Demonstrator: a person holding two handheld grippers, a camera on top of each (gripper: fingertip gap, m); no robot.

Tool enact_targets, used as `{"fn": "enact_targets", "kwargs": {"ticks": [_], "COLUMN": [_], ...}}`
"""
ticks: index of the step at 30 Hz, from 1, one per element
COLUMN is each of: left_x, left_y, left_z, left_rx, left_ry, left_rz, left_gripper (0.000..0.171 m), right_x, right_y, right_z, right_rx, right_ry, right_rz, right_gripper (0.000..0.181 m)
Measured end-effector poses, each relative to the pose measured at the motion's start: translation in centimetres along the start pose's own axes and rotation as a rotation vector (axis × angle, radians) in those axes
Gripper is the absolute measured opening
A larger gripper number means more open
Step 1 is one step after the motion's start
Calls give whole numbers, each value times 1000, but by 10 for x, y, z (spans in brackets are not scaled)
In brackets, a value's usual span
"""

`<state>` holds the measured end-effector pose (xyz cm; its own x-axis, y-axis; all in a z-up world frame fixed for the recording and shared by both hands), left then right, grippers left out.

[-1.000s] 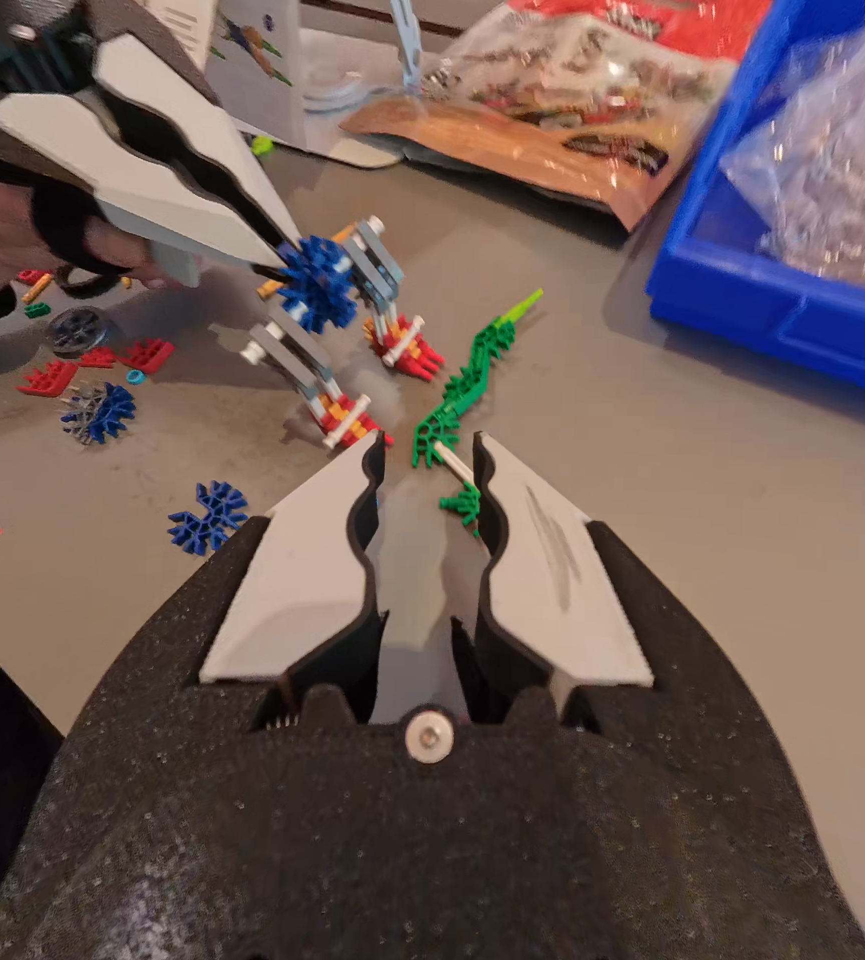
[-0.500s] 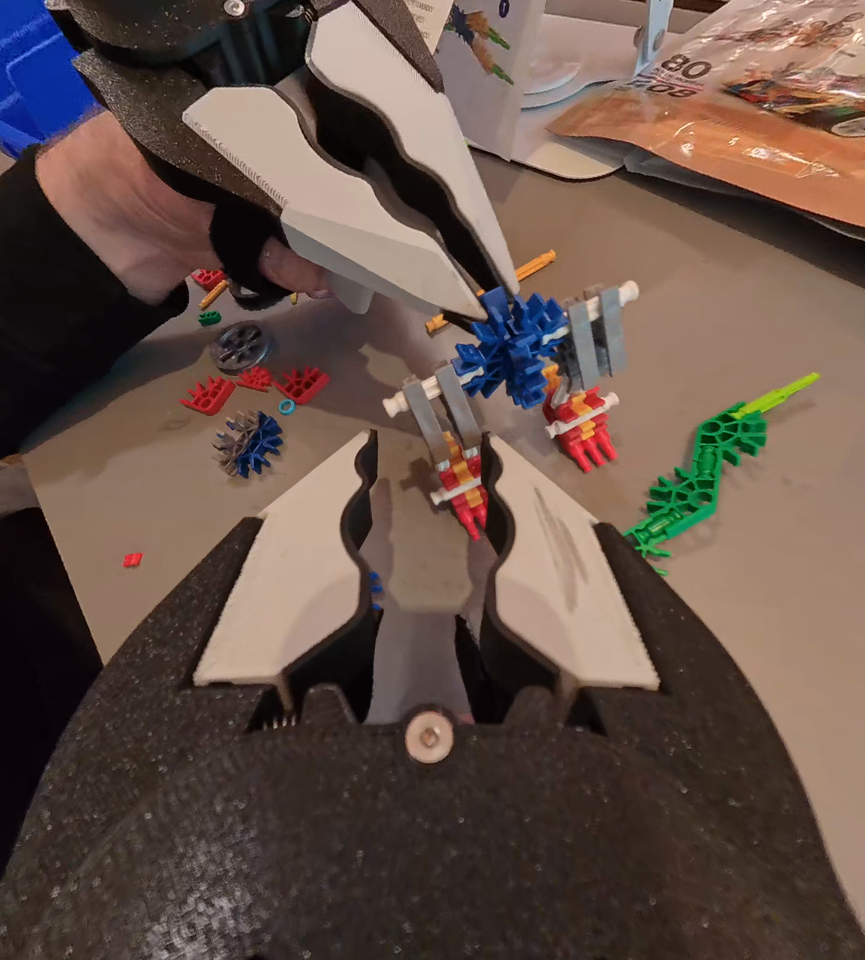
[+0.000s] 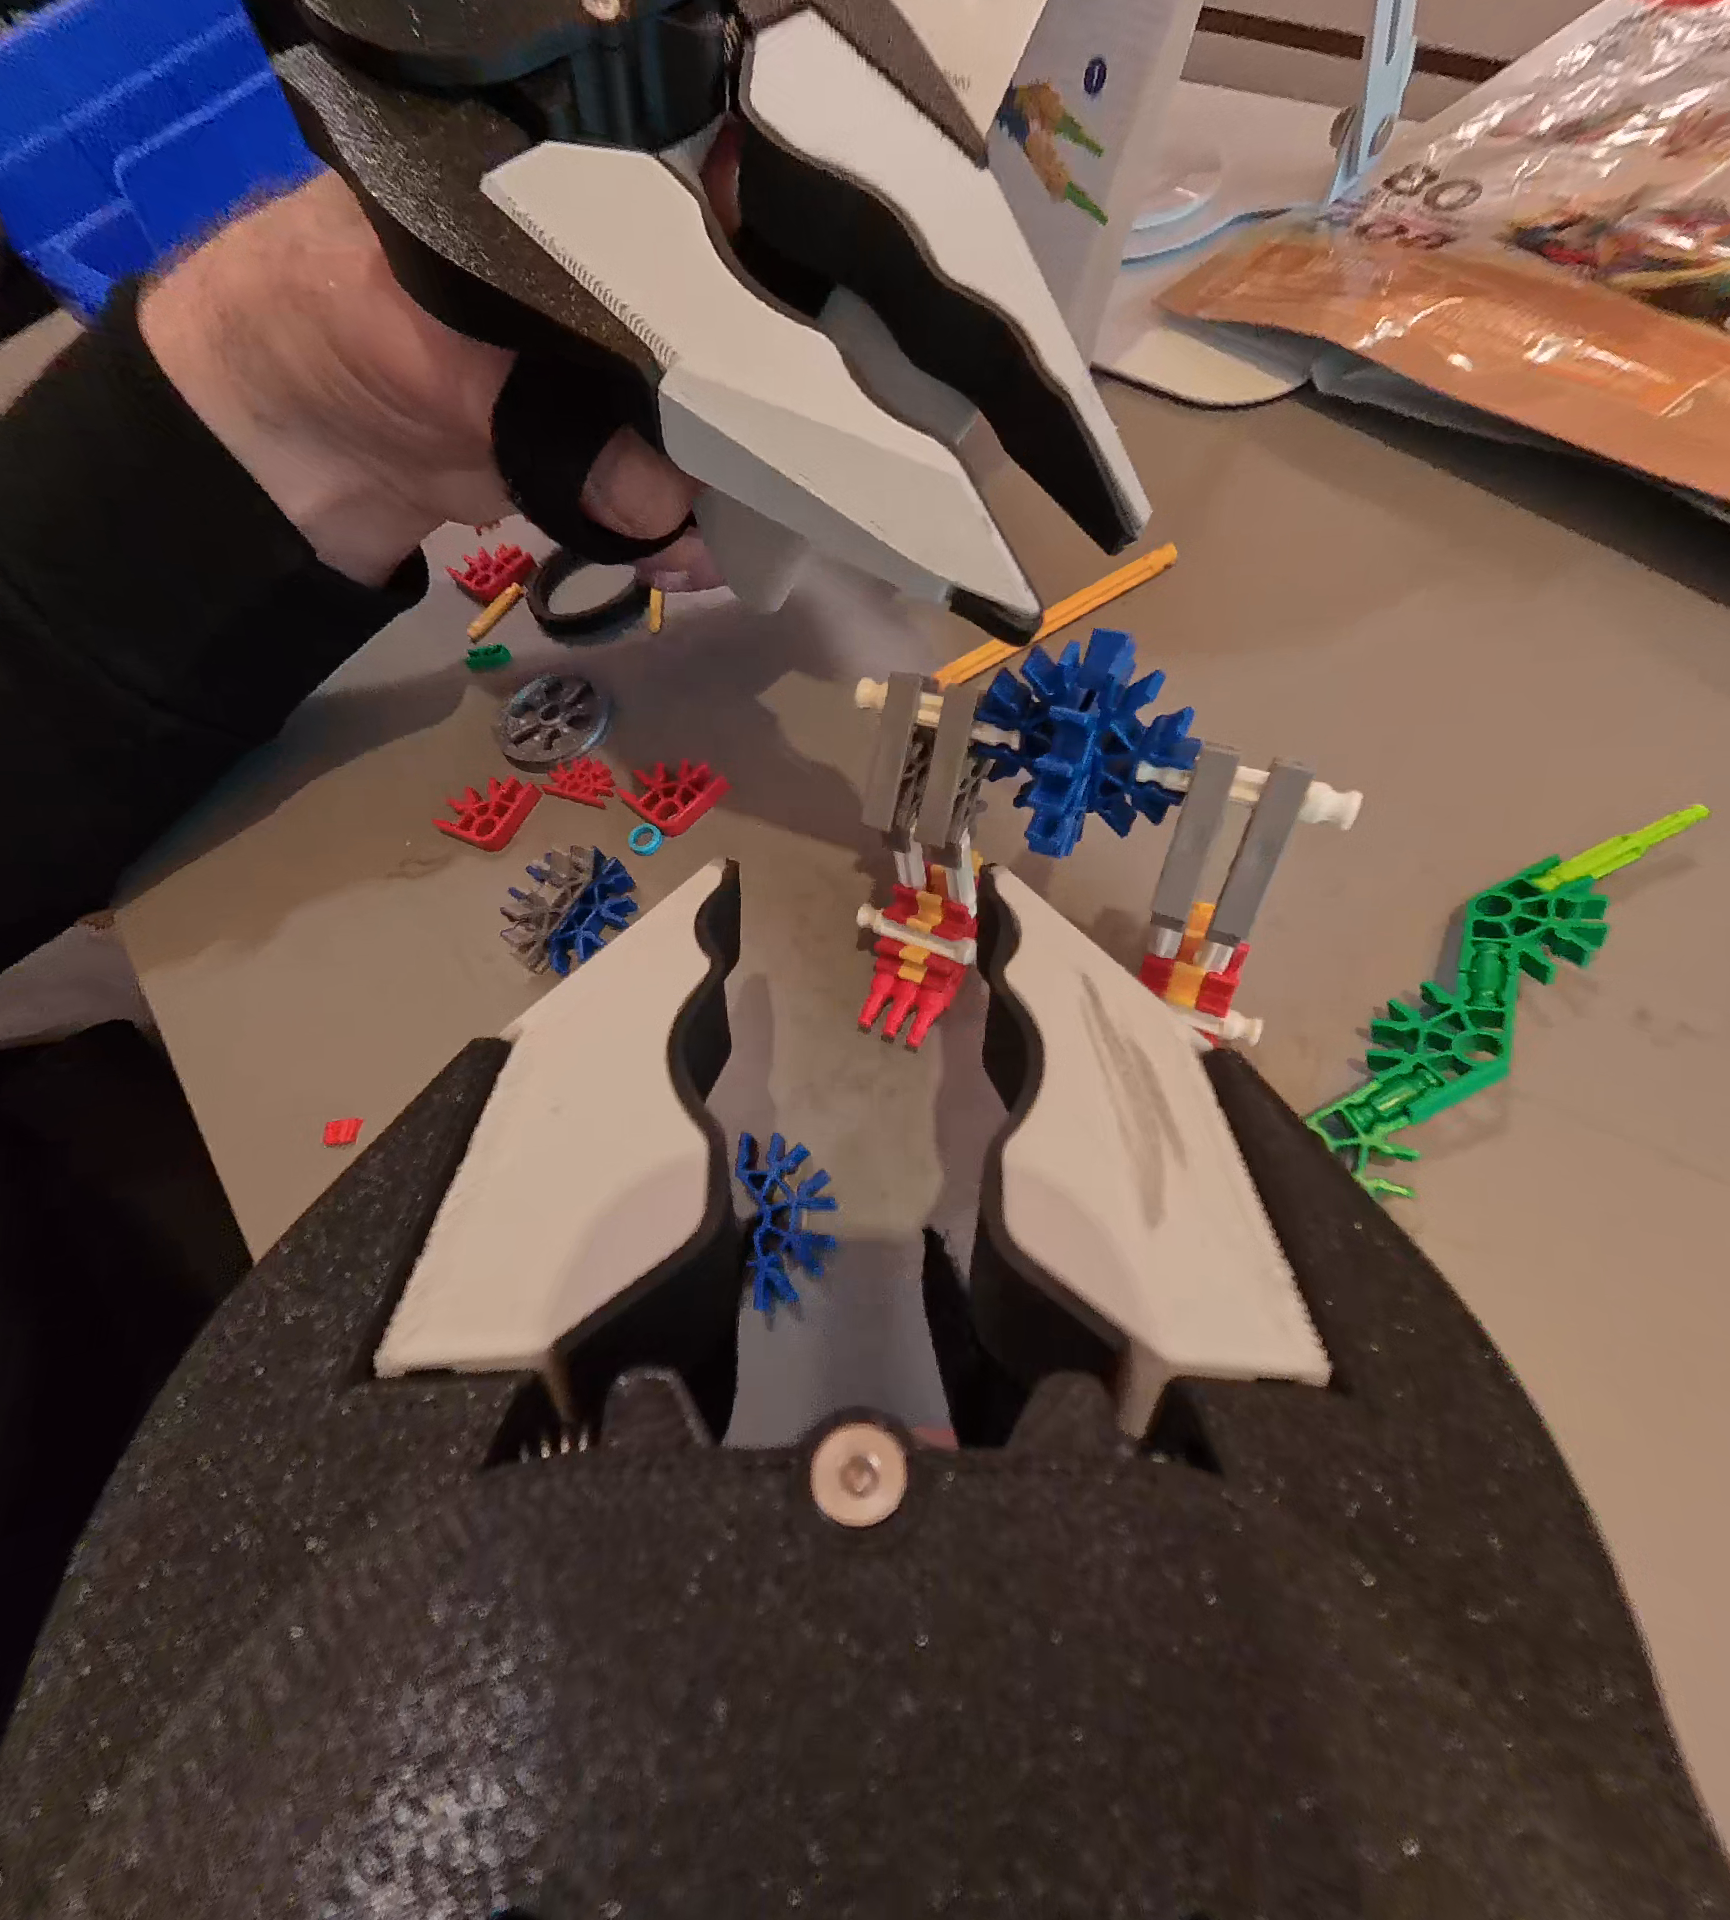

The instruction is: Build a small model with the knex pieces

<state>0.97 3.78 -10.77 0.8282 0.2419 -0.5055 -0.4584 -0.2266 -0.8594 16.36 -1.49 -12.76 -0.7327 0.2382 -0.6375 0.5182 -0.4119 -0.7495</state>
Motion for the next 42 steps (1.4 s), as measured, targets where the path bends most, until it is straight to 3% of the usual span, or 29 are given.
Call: {"fn": "enact_targets", "kwargs": {"ticks": [6,12,21,30,35,42], "left_x": [-9,5,5,-9,-7,-7], "left_y": [-2,3,10,17,25,26], "left_z": [-5,-13,-11,-13,-18,-16], "left_rx": [-15,18,81,80,99,86], "left_ry": [37,66,26,1,-18,-7], "left_rz": [3,90,146,193,266,262], "left_gripper": [26,30,13,31,31,30], "right_x": [-28,-19,1,10,20,22], "right_y": [-3,-3,0,11,14,14], "right_z": [-23,-48,-31,-28,-25,-23], "right_rx": [2,21,43,-44,-55,-26], "right_ry": [98,172,89,172,165,146], "right_rz": [-47,-2,75,224,277,271], "right_gripper": [39,41,30,31,29,29]}}
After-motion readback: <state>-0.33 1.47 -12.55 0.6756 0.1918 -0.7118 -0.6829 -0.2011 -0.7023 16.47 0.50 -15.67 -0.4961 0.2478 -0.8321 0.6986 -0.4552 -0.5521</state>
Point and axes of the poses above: each gripper's, where its closed fingertips meet, x out along the fingers, y out of its underside, z = x × y across the jaws, the point moved 9 cm from there along -x, back along the fingers, and after that the axes turned 9 degrees about z, right-handed, at the moved point
